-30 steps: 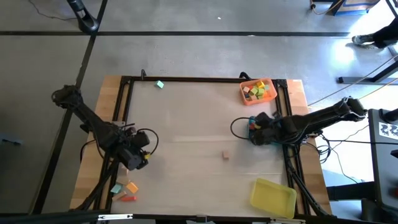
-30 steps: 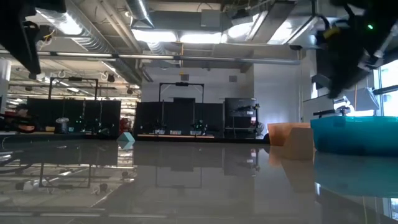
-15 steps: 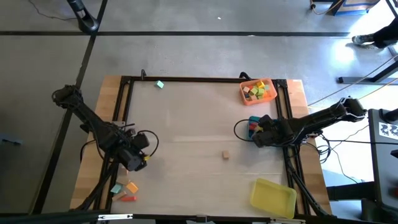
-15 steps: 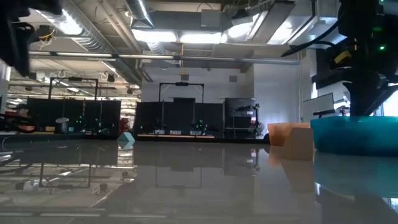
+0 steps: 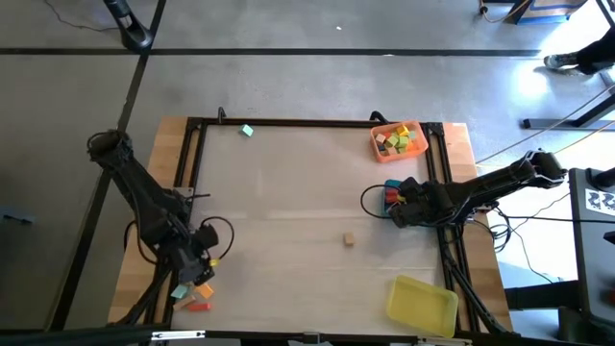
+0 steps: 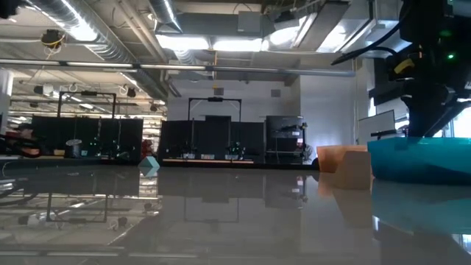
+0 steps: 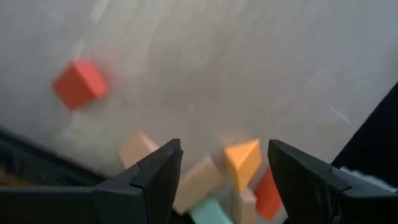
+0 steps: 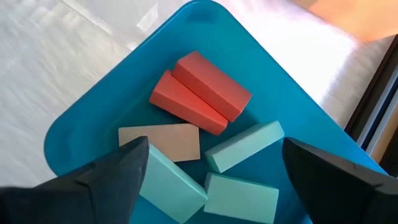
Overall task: Sort blocks by size
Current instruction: Put the brown rectangular block into the blue bin
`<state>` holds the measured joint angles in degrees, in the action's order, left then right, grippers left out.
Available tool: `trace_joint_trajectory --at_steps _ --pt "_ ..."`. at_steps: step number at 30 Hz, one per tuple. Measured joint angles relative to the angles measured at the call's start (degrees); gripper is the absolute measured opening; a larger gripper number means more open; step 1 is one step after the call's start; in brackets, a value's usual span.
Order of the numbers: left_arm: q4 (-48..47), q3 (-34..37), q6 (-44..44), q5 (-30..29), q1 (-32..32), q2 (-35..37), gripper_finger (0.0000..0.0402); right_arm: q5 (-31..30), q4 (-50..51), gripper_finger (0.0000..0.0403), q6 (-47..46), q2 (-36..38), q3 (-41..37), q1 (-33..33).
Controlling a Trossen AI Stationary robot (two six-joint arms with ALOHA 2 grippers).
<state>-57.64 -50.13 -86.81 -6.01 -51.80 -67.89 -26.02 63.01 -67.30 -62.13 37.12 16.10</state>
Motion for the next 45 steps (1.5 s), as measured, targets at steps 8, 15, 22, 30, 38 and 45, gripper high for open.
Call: trace_joint_trajectory --at_steps 8,15,22,30,38,45 --pt "0.3 0.0 -4.8 9.1 -5.9 -7.1 0.0227 -0.4 0.0 0.0367 0.1 0.0 0.0 0.0" --pt "0.3 0.0 -3.6 12.3 -9.6 -12.4 0.0227 -0.4 0.0 0.0367 1.6 0.0 0.0 0.0" --pt "2.9 0.0 1.5 12.0 -10.6 -15.7 0.0227 -0.5 0.0 0.0367 1.7 0.0 0.0 0.0" --pt "5.6 0.0 7.9 11.5 -12.2 -20.1 0.0227 -0.4 -0.4 0.0367 1.8 0.0 0.0 0.0" --pt "5.8 0.0 18.7 10.3 -12.4 -25.7 0.0227 -0.5 -0.5 0.0367 1.8 0.0 0.0 0.0" --pt "6.4 -0.3 22.0 10.3 -12.4 -28.3 0.0221 -0.4 -0.5 0.0367 1.8 0.0 0.0 0.0"
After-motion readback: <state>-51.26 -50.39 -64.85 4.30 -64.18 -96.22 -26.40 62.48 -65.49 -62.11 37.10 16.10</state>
